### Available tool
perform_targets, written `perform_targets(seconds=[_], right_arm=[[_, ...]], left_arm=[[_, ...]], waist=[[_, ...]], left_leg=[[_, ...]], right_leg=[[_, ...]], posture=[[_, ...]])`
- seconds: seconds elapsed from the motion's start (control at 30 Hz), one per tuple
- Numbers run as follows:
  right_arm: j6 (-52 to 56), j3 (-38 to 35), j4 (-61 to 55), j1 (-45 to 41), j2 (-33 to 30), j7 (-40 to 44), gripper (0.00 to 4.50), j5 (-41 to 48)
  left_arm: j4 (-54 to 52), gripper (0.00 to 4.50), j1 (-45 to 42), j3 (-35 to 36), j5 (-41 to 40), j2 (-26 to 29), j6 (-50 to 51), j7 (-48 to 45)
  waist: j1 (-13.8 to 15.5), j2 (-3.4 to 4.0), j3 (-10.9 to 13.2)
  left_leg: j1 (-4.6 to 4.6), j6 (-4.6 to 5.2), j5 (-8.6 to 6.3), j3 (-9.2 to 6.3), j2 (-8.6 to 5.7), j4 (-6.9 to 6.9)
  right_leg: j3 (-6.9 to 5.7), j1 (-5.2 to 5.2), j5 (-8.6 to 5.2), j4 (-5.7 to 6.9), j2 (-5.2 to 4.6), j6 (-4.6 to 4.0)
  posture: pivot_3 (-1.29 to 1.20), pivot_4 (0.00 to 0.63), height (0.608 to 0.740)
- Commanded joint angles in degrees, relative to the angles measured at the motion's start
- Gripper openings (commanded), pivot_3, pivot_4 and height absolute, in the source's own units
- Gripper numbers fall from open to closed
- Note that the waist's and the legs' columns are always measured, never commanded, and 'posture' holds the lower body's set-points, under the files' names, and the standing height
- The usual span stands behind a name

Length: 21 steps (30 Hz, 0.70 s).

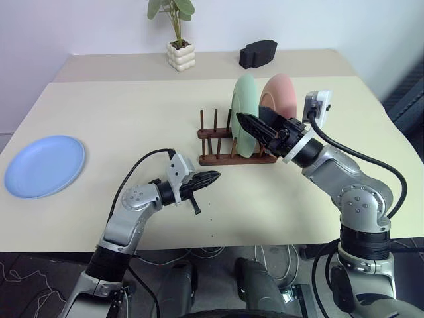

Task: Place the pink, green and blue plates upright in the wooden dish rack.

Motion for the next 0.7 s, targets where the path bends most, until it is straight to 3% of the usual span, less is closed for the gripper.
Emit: perform_targets(seconds=[0.03, 0.43, 0.53, 0.7], right_arm=[[-1.8, -0.4, -2.4, -2.2, -1.4, 0.3, 3.86, -2.0], [-9.3, 5.5, -5.7, -6.5, -11.3, 5.4, 3.86, -19.1], [-13.0, 11.6, -8.5, -8.6, -15.0, 11.6, 3.91, -24.8], [-17.9, 19.3, -7.5, -9.8, -15.5, 16.7, 3.91, -32.2]], left_arm=[[-2.4, 0.0, -0.2, 0.3, -0.8, -0.2, -0.3, 0.1], [-3.4, 0.0, -0.6, 3.0, -3.0, 0.0, 1.3, 0.8], [-5.5, 0.91, -1.0, 9.8, -8.1, 0.3, 6.1, 4.8], [-3.4, 3.49, -3.7, 20.1, -8.3, 3.5, 7.7, 13.0]], waist=[[0.0, 0.0, 0.0], [0.0, 0.02, 0.0], [-0.1, 0.02, 0.1], [-0.2, -0.09, 0.1]], left_leg=[[0.0, 0.0, 0.0, 0.0, 0.0, 0.0], [-0.04, 0.0, 0.0, 0.08, -0.01, -0.02], [-0.04, 0.0, 0.0, 0.06, 0.0, -0.02], [-0.03, 0.0, 0.0, 0.02, 0.02, -0.07]], right_leg=[[0.0, 0.0, 0.0, 0.0, 0.0, 0.0], [-0.02, -0.05, -0.01, -0.02, 0.0, 0.0], [-0.02, -0.06, -0.01, -0.01, 0.01, 0.0], [-0.12, -0.1, -0.03, 0.01, 0.11, 0.04]], posture=[[0.0, 0.15, 0.736], [0.0, 0.15, 0.736], [0.0, 0.15, 0.736], [0.0, 0.15, 0.736]])
